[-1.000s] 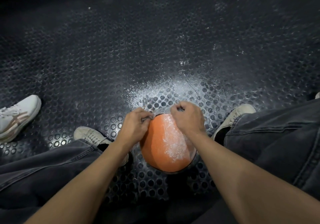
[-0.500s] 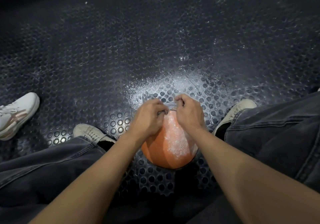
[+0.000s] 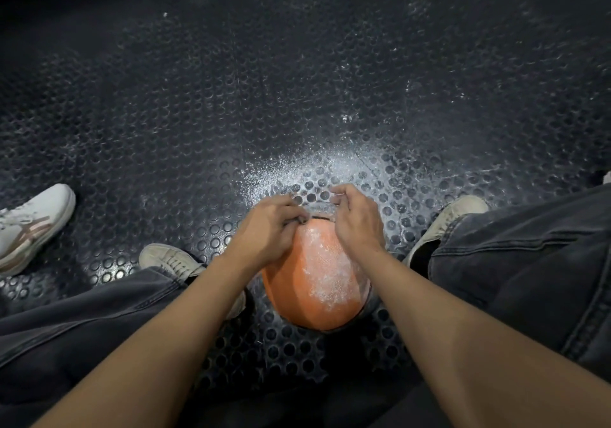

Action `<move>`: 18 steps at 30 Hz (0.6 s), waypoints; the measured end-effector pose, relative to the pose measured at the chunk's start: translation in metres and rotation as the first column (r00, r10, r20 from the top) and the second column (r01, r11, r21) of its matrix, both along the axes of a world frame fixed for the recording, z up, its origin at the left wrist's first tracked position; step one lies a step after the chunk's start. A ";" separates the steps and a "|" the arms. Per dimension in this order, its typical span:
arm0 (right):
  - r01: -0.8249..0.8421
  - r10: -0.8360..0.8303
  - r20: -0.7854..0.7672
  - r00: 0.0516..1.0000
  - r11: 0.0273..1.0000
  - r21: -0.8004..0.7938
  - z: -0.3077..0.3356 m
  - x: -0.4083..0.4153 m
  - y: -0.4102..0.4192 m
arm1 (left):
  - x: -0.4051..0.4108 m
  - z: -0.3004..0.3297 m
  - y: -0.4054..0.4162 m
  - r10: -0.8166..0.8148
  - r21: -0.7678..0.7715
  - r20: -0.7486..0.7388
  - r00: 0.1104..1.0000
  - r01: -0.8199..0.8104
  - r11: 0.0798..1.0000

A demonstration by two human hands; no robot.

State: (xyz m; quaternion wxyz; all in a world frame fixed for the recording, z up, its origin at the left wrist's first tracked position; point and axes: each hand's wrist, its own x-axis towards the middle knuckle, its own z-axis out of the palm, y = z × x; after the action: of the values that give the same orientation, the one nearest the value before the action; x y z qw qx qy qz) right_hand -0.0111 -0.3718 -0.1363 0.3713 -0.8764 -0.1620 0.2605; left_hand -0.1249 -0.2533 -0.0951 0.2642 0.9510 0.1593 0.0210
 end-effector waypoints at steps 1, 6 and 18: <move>0.031 -0.030 -0.031 0.999 0.999 0.023 0.000 0.000 0.000 | -0.003 0.000 0.001 0.013 0.010 -0.006 1.000 -0.013 1.000; 0.307 -0.300 -0.076 0.951 0.944 0.119 0.007 0.002 -0.002 | 0.019 0.007 -0.024 -0.099 -0.002 -0.041 0.994 0.099 0.995; 0.271 -0.271 -0.021 0.962 0.963 -0.003 -0.004 -0.019 -0.014 | 0.016 0.015 -0.009 -0.125 0.081 -0.103 0.987 0.134 0.988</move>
State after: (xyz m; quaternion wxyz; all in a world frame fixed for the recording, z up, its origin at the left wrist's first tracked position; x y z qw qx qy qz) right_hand -0.0305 -0.3858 -0.1404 0.4053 -0.8874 -0.0365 0.2166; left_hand -0.1093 -0.2620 -0.0800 0.2150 0.9699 0.1088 -0.0358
